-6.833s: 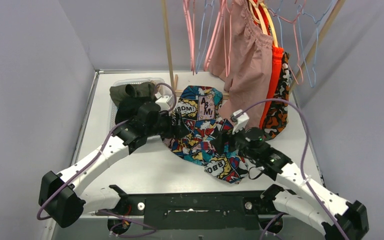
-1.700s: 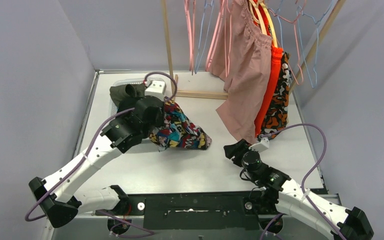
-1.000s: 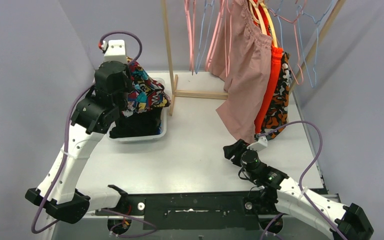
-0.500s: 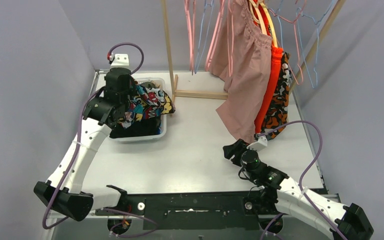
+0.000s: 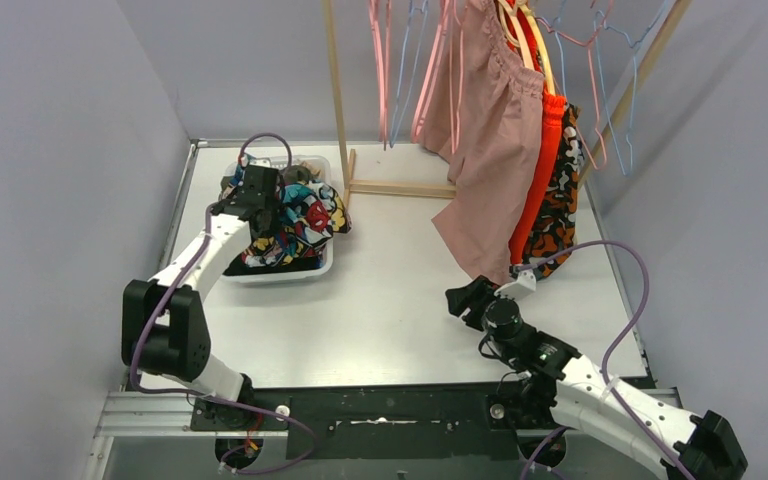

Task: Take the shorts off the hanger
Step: Place the shorts in the basket, then reset both arms

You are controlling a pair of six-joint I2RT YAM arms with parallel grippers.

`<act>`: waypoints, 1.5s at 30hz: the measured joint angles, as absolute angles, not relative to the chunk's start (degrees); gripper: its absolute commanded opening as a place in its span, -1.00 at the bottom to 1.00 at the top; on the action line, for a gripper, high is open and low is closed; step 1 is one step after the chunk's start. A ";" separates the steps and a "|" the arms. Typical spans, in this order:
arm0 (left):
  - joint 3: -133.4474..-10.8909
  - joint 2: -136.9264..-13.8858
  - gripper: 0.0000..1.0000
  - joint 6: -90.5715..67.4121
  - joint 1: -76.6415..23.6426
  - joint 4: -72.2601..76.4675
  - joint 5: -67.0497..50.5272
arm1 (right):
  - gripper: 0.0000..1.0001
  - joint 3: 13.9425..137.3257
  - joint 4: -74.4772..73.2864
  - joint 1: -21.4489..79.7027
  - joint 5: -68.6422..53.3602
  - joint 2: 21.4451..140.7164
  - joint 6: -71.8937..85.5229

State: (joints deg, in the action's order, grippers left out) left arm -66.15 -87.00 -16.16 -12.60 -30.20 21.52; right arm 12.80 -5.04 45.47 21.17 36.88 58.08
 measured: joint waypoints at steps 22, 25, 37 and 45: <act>-68.45 -86.30 0.07 -20.75 -12.19 -33.69 20.38 | 0.35 37.15 -22.33 45.47 31.27 28.23 40.47; -70.35 -84.51 0.08 -20.78 -12.21 -36.80 20.40 | 0.40 39.90 -23.62 45.47 32.97 28.25 36.05; -75.07 -77.49 0.17 -20.80 -12.16 -46.76 19.94 | 0.65 48.62 -29.74 45.47 37.32 32.03 20.80; -79.05 -75.24 0.13 -20.32 -12.14 -47.92 16.91 | 0.55 48.56 -32.23 44.95 38.65 34.81 22.81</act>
